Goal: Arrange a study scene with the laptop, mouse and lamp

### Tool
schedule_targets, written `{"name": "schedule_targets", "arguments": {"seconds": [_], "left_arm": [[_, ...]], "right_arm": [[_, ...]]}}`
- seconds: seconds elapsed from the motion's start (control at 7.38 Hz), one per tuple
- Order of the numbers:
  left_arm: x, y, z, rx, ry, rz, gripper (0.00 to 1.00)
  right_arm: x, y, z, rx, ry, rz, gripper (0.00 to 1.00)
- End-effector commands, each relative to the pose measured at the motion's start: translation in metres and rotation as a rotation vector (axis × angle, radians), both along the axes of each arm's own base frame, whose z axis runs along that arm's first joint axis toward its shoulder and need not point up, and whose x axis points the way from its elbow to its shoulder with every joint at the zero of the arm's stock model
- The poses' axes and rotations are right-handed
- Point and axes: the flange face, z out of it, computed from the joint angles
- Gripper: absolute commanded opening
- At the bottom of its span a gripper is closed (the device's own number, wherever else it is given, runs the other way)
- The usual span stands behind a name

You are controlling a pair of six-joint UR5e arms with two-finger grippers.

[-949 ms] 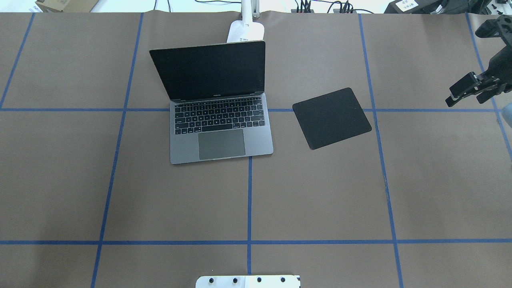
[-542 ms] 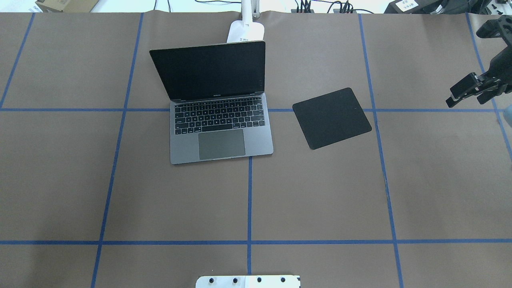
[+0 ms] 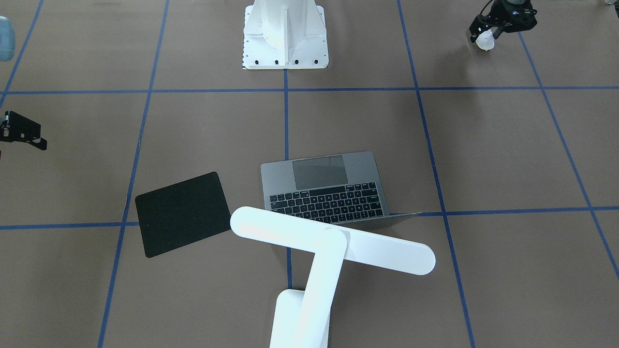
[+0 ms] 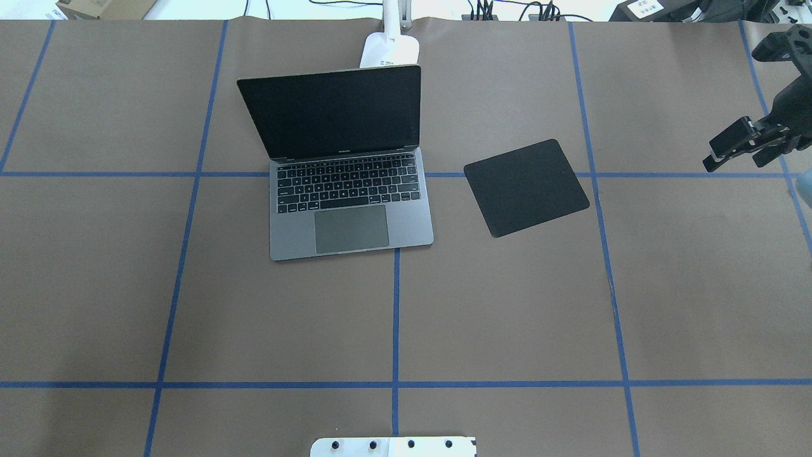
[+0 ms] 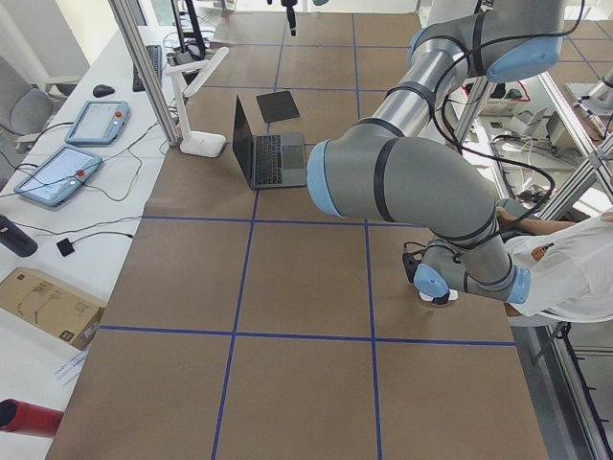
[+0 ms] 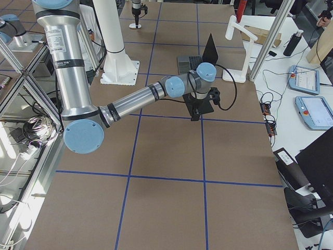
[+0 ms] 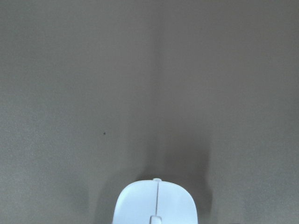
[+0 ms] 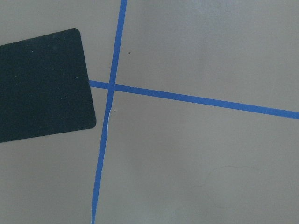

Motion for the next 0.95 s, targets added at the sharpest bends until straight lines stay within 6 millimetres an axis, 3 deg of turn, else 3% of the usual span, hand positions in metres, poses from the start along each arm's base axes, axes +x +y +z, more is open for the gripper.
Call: {"name": "schedule_targets", "arguments": {"seconds": [0.0, 0.81], "left_arm": [[-0.001, 0.001, 0.004, 0.001, -0.007, 0.008, 0.83], [0.002, 0.012, 0.004, 0.006, -0.001, 0.052, 0.80]], "right_arm": [[-0.002, 0.001, 0.000, 0.000, 0.000, -0.004, 0.99], [-0.007, 0.002, -0.002, -0.002, 0.000, -0.009, 0.99]]}}
